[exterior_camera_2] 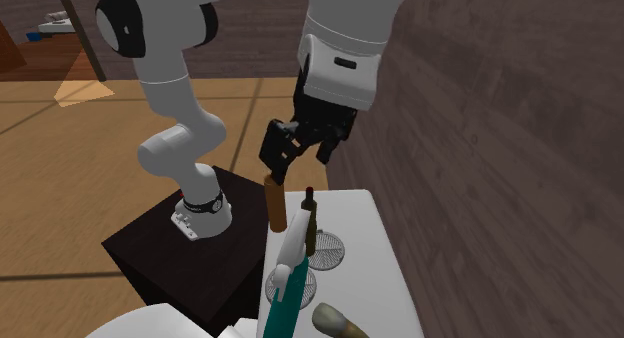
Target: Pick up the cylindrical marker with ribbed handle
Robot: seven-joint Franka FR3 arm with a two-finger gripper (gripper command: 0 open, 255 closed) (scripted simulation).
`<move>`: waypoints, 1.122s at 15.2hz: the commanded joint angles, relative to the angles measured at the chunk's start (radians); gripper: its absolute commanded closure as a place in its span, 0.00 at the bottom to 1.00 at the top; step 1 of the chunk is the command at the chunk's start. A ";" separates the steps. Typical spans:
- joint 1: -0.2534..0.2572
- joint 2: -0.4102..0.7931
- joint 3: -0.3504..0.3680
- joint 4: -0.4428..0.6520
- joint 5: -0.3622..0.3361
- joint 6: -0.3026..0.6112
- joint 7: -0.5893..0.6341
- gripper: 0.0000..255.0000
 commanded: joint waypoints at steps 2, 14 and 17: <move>-0.013 0.131 -0.013 0.169 0.003 -0.085 0.002 0.00; -0.012 0.094 -0.012 0.028 0.002 0.019 0.013 1.00; -0.012 0.094 -0.012 0.028 0.002 0.019 0.013 1.00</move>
